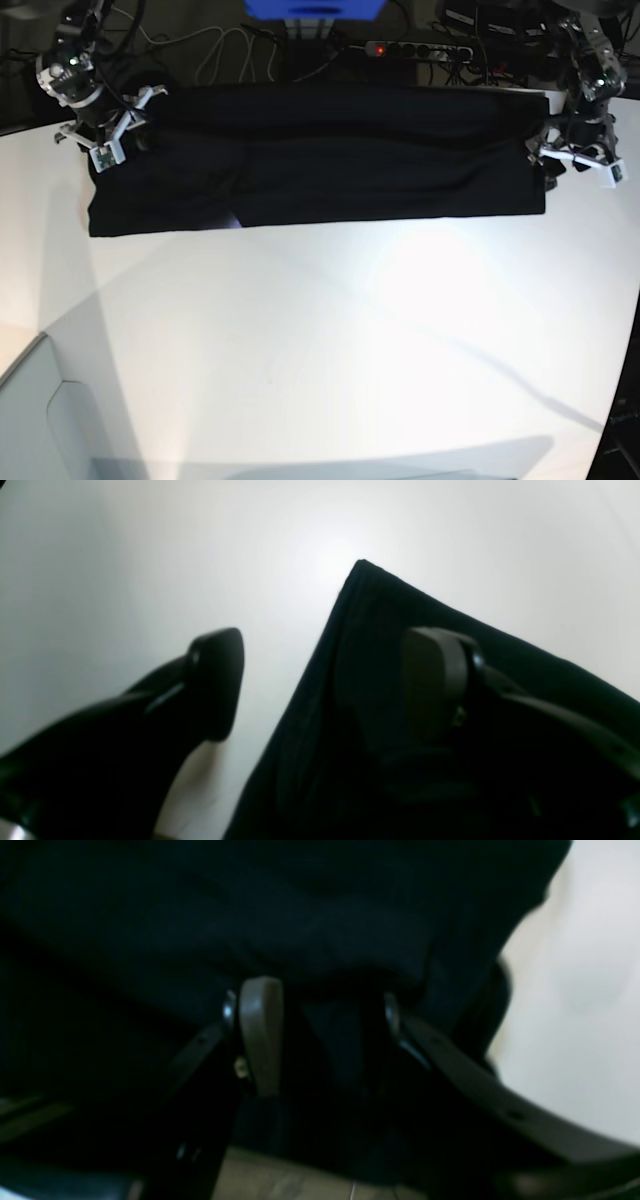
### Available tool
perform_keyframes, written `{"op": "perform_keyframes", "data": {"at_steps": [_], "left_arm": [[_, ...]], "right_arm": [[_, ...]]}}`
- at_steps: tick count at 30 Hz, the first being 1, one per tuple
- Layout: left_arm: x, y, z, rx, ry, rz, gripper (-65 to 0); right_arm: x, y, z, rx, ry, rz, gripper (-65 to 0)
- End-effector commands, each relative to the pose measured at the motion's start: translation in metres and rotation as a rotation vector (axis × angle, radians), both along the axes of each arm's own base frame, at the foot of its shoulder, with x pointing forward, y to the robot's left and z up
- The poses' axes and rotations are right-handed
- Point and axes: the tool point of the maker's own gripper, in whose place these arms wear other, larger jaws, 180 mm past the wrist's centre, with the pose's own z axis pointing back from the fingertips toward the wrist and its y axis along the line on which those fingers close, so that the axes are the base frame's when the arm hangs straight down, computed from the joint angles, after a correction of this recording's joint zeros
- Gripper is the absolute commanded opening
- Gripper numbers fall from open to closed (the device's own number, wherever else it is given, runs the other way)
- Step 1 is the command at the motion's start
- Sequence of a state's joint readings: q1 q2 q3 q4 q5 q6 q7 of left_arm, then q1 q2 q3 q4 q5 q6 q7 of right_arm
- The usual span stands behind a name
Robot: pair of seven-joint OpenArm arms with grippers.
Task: Fold the T-shirt properly
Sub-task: 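Hold the folded shirt edge with both grippers and smooth it flat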
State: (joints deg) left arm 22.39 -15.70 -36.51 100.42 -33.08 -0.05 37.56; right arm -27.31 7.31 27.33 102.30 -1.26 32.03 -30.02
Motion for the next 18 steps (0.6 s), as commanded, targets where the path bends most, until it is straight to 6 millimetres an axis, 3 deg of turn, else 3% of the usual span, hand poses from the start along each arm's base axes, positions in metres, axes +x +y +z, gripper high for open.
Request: {"op": "perform_keyframes", "data": {"at_steps": [1,11,18], "left_arm": [[0.004,0.005,0.010,0.025,-0.027,-0.003,-17.7],[0.003,0.004,0.009,0.024,-0.025,-0.004,-17.7],[-0.004,0.003,0.004,0.016,-0.005,-0.007,-17.5]], "right_arm": [[-0.002,-0.005,0.007,-0.006,-0.025,0.000,-40.9],[0.000,-0.017,0.048,-0.084,-0.111,-0.010,-40.4],[0.009,-0.006,0.047,-0.059,-0.129,0.003,-40.3]]}}
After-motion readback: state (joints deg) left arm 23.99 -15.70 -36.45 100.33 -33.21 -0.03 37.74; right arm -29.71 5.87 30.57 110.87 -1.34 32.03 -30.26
